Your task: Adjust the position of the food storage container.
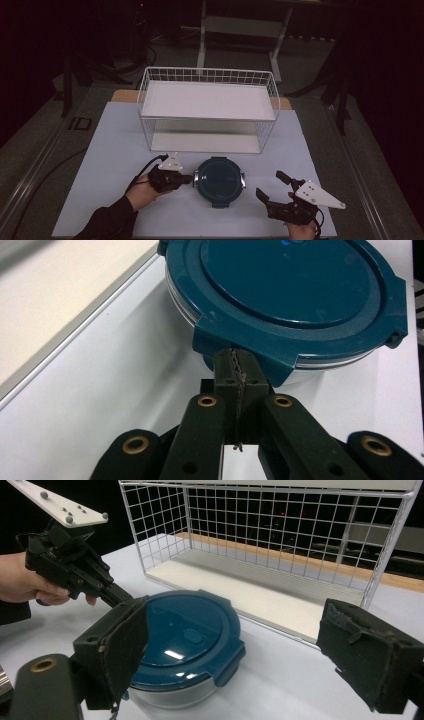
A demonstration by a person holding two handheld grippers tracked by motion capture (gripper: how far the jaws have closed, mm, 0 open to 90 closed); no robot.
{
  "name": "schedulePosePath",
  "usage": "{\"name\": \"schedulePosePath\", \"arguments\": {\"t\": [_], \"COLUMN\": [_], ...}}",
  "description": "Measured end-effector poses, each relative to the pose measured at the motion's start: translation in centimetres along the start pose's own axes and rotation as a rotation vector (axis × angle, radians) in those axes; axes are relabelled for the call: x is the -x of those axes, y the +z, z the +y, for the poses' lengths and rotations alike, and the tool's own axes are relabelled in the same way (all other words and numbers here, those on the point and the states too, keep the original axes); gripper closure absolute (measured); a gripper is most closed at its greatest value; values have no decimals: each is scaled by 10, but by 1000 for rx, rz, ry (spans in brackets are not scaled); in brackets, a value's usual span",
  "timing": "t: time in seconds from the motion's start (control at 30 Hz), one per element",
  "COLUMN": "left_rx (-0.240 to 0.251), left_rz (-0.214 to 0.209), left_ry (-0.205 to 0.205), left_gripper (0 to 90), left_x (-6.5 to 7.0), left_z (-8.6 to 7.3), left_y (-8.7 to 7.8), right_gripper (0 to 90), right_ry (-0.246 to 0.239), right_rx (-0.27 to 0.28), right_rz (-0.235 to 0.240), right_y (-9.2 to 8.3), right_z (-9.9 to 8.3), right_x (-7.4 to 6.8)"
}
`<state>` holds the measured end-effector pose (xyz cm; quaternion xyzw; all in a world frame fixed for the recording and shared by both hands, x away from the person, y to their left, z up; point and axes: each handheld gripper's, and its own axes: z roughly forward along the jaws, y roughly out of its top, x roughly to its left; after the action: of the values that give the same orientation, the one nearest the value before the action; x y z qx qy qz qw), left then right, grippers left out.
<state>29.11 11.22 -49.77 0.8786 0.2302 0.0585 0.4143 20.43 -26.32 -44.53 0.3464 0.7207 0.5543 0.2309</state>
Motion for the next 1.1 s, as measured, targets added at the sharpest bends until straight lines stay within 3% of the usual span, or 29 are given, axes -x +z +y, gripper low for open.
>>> {"name": "schedulePosePath", "arguments": {"t": [0.53,0.73,0.87,0.93,1.03,1.1], "left_rx": [2,18,30,44,84,105], "left_rz": [-8,-8,3,19,-4,-8], "left_ry": [20,29,15,6,-66,-91], "left_gripper": [897,885,785,663,494,377], "left_x": [7,7,5,3,1,2], "left_z": [13,12,12,13,14,15], "left_y": [16,13,4,-3,-14,-20], "right_gripper": [128,128,128,128,128,128], "right_ry": [-4,-5,-2,-3,-4,-5], "right_rx": [-6,-4,-1,-4,-7,-5], "right_rz": [10,8,5,4,10,14], "right_y": [1,0,0,0,0,1], "right_z": [0,0,0,0,-1,0], "right_x": [-1,-1,0,0,0,-1]}}
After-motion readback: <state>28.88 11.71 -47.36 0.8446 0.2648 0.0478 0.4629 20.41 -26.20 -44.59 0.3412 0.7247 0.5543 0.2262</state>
